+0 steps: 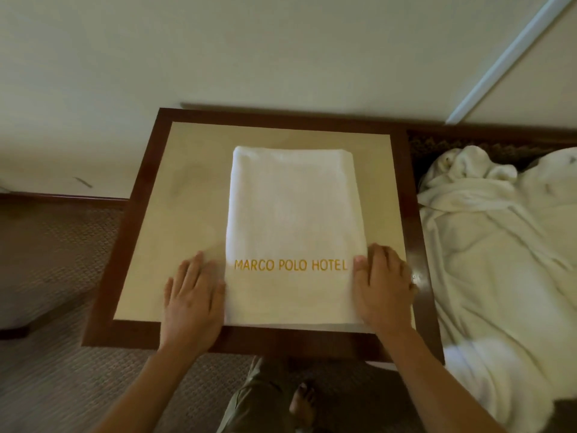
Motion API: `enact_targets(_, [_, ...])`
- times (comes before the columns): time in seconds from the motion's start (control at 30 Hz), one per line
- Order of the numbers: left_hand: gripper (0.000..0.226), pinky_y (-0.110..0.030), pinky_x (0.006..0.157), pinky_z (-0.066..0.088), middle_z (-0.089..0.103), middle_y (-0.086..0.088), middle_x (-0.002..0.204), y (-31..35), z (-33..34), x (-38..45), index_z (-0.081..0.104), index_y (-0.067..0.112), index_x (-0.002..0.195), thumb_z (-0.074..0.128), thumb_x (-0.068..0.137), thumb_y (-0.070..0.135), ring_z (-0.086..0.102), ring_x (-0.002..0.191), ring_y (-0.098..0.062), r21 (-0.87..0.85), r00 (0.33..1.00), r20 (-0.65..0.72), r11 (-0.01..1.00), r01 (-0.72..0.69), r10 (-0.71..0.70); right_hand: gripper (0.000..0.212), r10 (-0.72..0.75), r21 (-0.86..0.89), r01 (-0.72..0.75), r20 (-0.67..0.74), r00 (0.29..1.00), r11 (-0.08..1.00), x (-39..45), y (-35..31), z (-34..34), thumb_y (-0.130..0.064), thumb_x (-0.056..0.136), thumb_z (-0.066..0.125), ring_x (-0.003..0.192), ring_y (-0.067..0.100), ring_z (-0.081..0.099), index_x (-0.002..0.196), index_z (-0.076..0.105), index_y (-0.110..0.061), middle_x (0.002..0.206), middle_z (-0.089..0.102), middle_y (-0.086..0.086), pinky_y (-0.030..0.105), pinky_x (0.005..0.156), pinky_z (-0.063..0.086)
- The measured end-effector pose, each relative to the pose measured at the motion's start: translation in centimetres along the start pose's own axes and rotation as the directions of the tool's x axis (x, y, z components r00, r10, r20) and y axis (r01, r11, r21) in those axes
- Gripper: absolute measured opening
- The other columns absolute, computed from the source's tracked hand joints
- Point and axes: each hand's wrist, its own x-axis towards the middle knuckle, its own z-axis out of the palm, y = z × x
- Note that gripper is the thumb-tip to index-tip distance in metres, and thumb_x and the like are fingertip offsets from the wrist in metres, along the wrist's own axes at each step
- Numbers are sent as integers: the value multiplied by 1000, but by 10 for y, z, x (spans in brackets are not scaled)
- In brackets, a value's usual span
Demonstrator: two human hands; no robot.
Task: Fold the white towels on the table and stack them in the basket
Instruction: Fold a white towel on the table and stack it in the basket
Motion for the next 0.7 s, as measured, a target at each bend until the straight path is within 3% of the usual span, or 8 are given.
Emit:
enact_targets(0.07, [59,-49,119,31,46,-4,156,18,-8,11,49,22,148,25,104,52,38,143,-28,-207,990,-115,977,57,-82,65,60,192,-59,-2,998,980,17,-14,-8,-62,99,30,120,31,53,134,54,-14,132,55,10,50,98,48])
enact_targets(0.13, [46,-46,102,49,60,-2,137,39,-14,30,54,22,141,41,104,46,56,120,-23,-452,983,-60,883,129,-174,66,87,323,-120,116,989,939,38,-33,-11,-69,91,44,104,25,62,124,59,-13,116,60,5,41,85,54])
enact_targets(0.2, [51,-41,86,55,66,2,123,59,-23,49,57,25,137,52,97,56,65,105,-21,-595,974,32,779,200,-225,77,101,420,-191,227,969,887,54,-49,-13,-76,72,63,94,23,69,118,62,-14,107,67,1,37,77,59])
enact_targets(0.27, [53,-37,75,57,71,4,107,70,-30,64,64,25,123,63,87,64,69,94,-21,-678,960,83,691,252,-269,73,125,478,-247,273,954,843,65,-55,-15,-65,62,82,88,22,72,111,67,-12,98,72,1,34,74,60])
enact_targets(0.33, [51,-34,66,57,73,3,100,74,-34,74,66,23,113,76,80,60,72,87,-20,-726,944,181,610,318,-277,62,128,542,-292,319,939,788,73,-52,-16,-51,60,94,85,23,74,102,73,-10,93,76,3,37,79,62])
enact_targets(0.43, [56,-41,72,63,77,-2,102,70,-33,84,67,18,114,89,72,47,75,86,-23,-725,931,280,584,364,-232,76,114,599,-331,371,922,729,75,-47,-17,-54,44,98,88,26,75,100,75,-8,94,78,5,43,86,62])
enact_targets(0.57, [54,-43,69,64,77,-6,102,60,-36,88,66,16,116,92,71,29,77,85,-27,-725,925,324,575,379,-200,65,78,521,-275,368,927,808,63,-51,-10,-55,57,95,91,22,72,101,72,-13,95,75,0,40,88,60])
enact_targets(0.7, [71,-51,75,64,76,-6,106,51,-40,86,62,19,119,95,58,34,76,88,-30,-708,923,336,596,378,-186,46,18,488,-166,293,956,857,42,-53,-4,-54,64,91,84,15,70,89,70,-21,88,72,-6,32,78,59])
